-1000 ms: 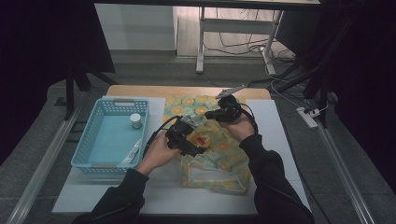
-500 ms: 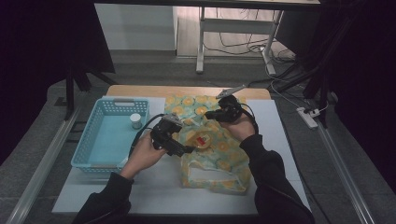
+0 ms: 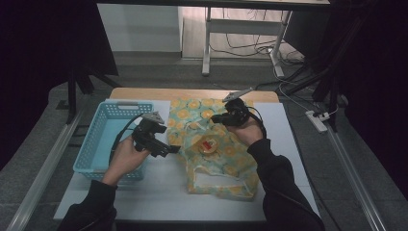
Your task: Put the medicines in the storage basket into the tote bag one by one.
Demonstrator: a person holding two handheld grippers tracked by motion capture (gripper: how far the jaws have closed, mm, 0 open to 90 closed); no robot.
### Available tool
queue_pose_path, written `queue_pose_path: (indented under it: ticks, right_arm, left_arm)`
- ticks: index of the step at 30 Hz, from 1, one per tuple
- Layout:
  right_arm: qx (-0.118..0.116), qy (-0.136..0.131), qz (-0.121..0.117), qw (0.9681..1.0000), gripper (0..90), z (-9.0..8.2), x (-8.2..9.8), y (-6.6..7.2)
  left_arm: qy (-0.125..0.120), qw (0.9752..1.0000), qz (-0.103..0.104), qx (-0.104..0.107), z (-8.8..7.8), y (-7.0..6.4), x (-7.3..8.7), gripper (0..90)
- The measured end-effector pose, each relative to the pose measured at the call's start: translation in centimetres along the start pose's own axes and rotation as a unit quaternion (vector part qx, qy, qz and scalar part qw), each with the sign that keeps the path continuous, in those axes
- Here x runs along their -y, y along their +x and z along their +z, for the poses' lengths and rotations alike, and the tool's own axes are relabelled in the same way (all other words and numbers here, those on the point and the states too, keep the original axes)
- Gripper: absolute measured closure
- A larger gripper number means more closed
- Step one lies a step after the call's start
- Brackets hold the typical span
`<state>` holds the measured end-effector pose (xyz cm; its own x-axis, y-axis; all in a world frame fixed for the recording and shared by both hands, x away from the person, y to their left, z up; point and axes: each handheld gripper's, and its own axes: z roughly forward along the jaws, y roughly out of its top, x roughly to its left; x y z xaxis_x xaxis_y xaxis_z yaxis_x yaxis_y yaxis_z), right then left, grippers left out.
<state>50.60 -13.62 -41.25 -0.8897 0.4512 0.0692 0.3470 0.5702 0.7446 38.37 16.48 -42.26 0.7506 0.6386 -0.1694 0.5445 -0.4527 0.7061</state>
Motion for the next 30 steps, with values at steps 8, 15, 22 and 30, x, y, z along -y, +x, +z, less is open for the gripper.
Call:
queue_pose_path:
  ticks: [8, 15, 22, 30]
  right_arm:
    - [-0.001, 0.000, -0.002, 1.0000, 89.9, 0.0, -0.1, 0.2]
    - [0.000, -0.001, -0.004, 1.0000, 89.9, 0.0, -0.2, 0.2]
    - [-0.001, -0.001, -0.005, 1.0000, 89.9, -0.1, -0.1, 0.3]
    - [0.000, -0.002, -0.004, 1.0000, 89.9, -0.2, -0.1, 0.2]
  left_arm:
    - [0.000, 0.9985, -0.024, -0.049, -1.9, 2.1, 2.0, 0.0]
    - [0.006, 0.9962, -0.059, -0.064, -3.2, 3.9, 3.8, 2.0]
    - [0.013, 0.9939, -0.067, -0.086, -3.8, 5.7, 5.5, 1.0]
    - [0.042, 0.9914, -0.072, -0.101, -3.3, 7.6, 7.3, 0.0]
